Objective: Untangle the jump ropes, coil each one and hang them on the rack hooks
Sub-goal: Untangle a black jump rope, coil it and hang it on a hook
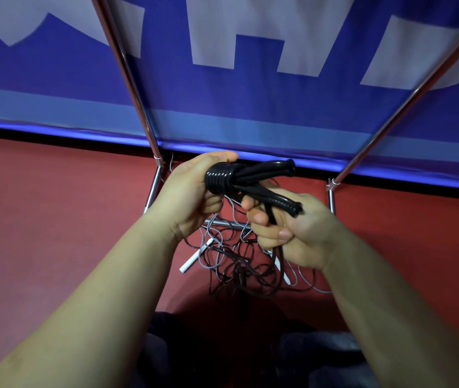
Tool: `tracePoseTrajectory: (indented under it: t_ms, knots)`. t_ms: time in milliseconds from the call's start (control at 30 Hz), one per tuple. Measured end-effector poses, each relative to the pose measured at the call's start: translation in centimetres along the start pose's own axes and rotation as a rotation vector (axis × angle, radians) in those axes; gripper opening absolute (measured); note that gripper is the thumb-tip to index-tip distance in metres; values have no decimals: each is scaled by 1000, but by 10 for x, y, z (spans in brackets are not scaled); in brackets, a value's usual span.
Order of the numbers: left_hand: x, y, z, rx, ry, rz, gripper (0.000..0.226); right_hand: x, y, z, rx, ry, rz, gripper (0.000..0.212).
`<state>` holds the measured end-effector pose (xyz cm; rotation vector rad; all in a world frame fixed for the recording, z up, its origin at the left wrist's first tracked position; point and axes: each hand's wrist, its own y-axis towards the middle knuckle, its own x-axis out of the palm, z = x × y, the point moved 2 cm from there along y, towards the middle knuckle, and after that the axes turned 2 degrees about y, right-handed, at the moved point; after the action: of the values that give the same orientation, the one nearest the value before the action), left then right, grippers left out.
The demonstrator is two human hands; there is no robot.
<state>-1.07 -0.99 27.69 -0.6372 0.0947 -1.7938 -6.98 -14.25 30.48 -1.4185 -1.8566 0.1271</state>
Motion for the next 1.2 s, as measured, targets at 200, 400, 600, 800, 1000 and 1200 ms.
tracePoseTrajectory:
  t_ms: [200, 400, 600, 800, 1000, 1200]
  knots:
    - [3, -1, -1, 57, -90, 186, 37, 0, 8, 3, -128, -189, 217, 38]
    - [-13, -5, 7, 273, 292, 545, 25, -4, 9, 12, -148, -842, 271, 29]
    - [-8, -10, 15, 343, 567, 448, 25, -6, -5, -3, -299, -1139, 415, 21]
    - [-10, -14, 15, 143, 792, 133, 27, -13, -6, -9, -433, -1210, 487, 30]
    - [-5, -18, 11, 10, 561, -38, 37, -18, -10, -10, 113, -840, 90, 78]
    - [6, -14, 9, -68, 62, -4, 44, 0, -9, -8, -31, -222, 56, 38]
